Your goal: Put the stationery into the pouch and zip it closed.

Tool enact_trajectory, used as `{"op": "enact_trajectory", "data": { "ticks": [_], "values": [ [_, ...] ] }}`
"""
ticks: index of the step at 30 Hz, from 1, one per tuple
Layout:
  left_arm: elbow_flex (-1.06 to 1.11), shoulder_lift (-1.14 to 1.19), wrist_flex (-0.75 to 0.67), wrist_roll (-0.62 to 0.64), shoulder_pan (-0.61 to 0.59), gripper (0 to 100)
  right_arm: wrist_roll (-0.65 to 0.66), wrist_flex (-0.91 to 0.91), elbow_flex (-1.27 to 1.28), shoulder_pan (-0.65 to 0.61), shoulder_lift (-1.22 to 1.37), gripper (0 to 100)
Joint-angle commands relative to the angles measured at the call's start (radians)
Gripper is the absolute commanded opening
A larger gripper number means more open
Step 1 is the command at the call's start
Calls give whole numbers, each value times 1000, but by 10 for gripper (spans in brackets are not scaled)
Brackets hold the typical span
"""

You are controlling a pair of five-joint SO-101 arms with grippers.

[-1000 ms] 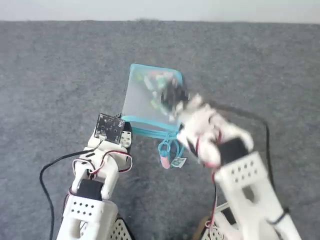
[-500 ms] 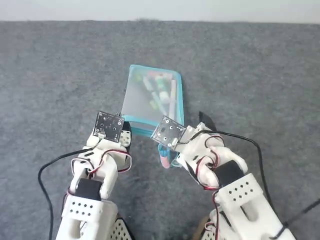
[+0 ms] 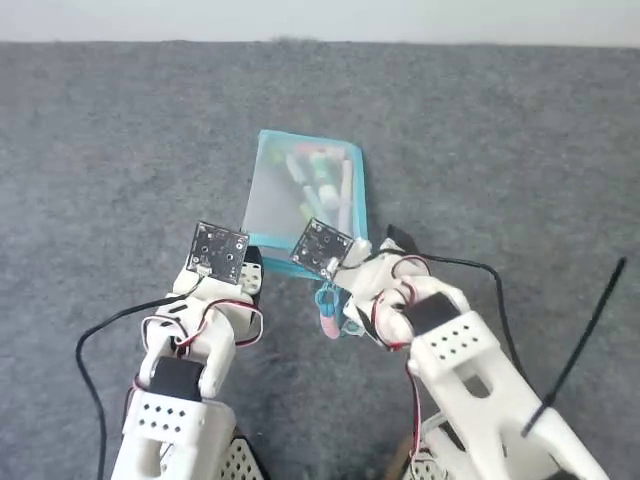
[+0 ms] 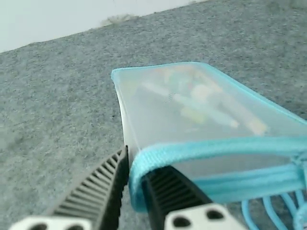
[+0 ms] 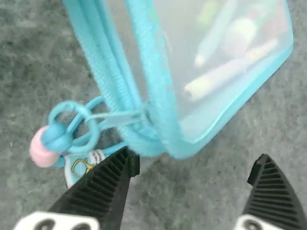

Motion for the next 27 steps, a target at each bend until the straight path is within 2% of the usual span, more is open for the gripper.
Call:
{"op": "enact_trajectory", "data": {
  "ticks": [1, 5, 15, 22, 27],
  "values": [
    [-70, -2, 2, -3, 0, 11, -15, -53, -83, 21, 31, 358],
    [-70, -2, 2, -3, 0, 11, -12, -84, -97, 28, 39, 358],
    [-70, -2, 2, -3, 0, 11, 91, -137, -115, 13, 50, 355],
    [-68, -2, 0, -3, 2, 11, 158, -139, -117, -76, 48, 243],
    [-67, -2, 2, -3, 2, 11, 155, -136, -117, -77, 50, 231]
  ]
}}
